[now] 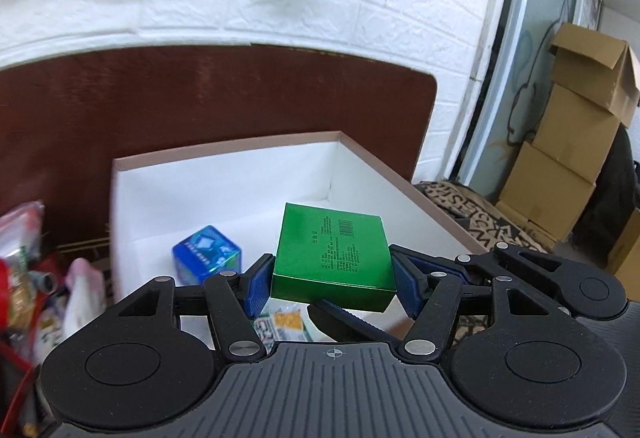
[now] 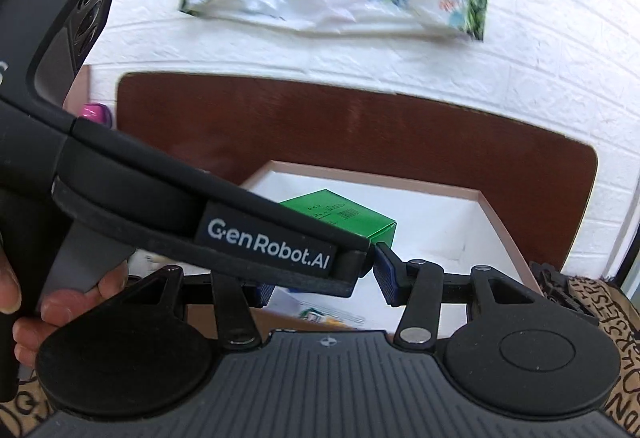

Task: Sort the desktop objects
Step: 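Carry the green box with the left gripper into the tan box, then open the left gripper to drop the green box into the box, then move the left tool back to the pile toward the brown strap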

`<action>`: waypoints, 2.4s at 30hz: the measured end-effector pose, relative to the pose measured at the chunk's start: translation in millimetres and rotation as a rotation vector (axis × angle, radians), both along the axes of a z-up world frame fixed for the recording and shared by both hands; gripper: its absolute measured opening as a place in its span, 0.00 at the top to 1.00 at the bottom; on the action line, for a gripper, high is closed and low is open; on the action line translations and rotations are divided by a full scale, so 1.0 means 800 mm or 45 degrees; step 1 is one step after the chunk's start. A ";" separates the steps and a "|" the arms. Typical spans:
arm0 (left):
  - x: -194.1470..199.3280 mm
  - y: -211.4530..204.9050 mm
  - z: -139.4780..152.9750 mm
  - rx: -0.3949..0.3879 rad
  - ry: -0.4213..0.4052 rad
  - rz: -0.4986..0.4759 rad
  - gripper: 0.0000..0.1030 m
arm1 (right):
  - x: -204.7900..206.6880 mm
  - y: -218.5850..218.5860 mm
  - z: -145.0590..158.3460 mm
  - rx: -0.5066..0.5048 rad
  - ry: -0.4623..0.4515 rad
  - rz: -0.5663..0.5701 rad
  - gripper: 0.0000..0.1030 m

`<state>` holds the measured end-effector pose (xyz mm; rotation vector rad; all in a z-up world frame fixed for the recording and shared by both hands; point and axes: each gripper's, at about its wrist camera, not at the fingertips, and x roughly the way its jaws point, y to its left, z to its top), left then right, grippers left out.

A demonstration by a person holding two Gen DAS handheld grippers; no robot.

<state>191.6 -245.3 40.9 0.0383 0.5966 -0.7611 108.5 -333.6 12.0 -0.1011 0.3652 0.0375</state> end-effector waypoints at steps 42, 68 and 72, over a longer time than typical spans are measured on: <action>0.071 -0.040 -0.040 0.062 0.197 0.007 0.00 | 0.073 -0.062 -0.044 0.213 0.220 -0.215 0.01; -0.120 0.095 -0.033 0.057 -0.113 0.300 0.00 | -0.071 0.063 -0.045 0.132 0.037 -0.025 0.00; -0.148 0.127 -0.050 0.071 -0.133 0.362 0.00 | -0.091 0.093 -0.061 0.130 0.042 0.018 0.00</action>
